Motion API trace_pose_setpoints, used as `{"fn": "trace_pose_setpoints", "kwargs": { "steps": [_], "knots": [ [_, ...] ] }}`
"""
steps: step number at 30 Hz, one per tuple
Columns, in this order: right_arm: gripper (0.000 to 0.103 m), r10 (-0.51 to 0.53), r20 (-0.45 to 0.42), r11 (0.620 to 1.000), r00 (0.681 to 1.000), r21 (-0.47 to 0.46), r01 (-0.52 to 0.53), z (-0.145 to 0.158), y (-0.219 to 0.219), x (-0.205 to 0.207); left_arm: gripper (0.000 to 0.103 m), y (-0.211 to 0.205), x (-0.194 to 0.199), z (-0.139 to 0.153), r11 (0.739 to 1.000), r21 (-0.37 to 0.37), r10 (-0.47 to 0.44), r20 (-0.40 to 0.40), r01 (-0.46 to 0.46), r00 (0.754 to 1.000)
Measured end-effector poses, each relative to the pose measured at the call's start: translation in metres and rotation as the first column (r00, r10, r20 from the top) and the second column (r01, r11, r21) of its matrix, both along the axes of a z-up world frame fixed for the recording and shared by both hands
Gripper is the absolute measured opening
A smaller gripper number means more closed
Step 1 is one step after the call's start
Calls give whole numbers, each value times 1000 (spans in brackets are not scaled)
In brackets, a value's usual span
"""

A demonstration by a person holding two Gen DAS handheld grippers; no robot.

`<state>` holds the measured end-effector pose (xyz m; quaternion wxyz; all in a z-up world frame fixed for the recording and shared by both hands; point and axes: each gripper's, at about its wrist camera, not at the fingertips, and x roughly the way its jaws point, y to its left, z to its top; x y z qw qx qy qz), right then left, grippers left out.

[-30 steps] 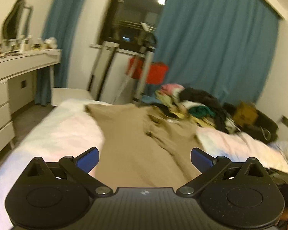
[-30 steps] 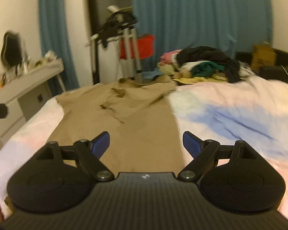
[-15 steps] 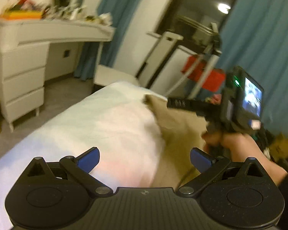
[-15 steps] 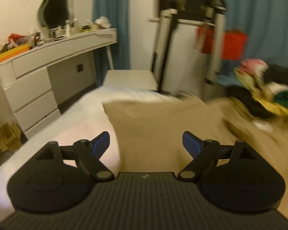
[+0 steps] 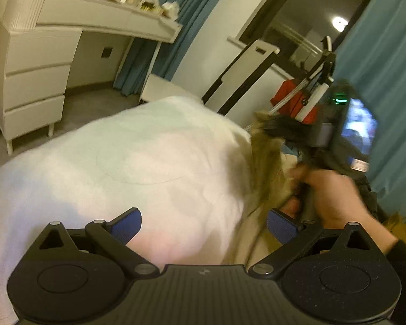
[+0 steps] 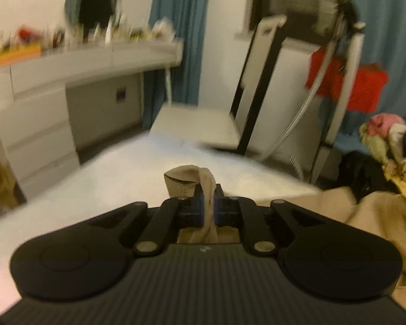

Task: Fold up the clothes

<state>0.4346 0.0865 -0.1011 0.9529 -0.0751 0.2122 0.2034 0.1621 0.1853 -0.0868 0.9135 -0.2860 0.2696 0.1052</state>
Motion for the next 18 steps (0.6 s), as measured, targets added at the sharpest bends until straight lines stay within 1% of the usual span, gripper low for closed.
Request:
{"fn": "trace_pose_setpoints", "kwargs": {
  "steps": [1,2,3,5,7,9,10,12,14,15,18],
  "knots": [
    [8,-19,24,999,1000,29,18,7,-10,-4,100,-2,-1,1,1000,5,-5,0,5,1000],
    [7,-38,47,998,998,58,36,15,-20,-8,100,-3,-3,2,1000,-10,-9,-2,9,1000],
    [7,-73,68,994,995,92,66,23,-35,-13,100,-4,-6,3,1000,-23,-7,1,7,1000],
    [7,-170,102,974,980,167,151,38,-73,-24,100,-9,-11,9,1000,-20,-8,13,8,1000],
    [7,-282,115,941,953,227,251,44,-114,-33,100,-15,-17,14,1000,-7,-10,26,10,1000],
    [7,-395,120,897,911,266,354,43,-156,-42,100,-22,-21,19,1000,9,-19,34,19,999],
    [7,-451,107,867,886,288,406,40,-178,-46,100,-26,-22,21,999,20,-28,36,28,999],
    [7,-551,53,797,833,330,506,25,-222,-53,100,-37,-23,21,998,42,-56,34,55,998],
    [8,-601,-18,754,799,317,575,5,-258,-53,100,-46,-22,19,994,60,-88,26,86,996],
    [9,-610,-53,742,791,313,593,-4,-272,-54,100,-51,-19,17,992,67,-105,19,103,994],
    [11,-602,-154,719,783,322,616,-29,-308,-60,100,-67,-11,9,984,86,-154,-2,153,988]
  ]
}}
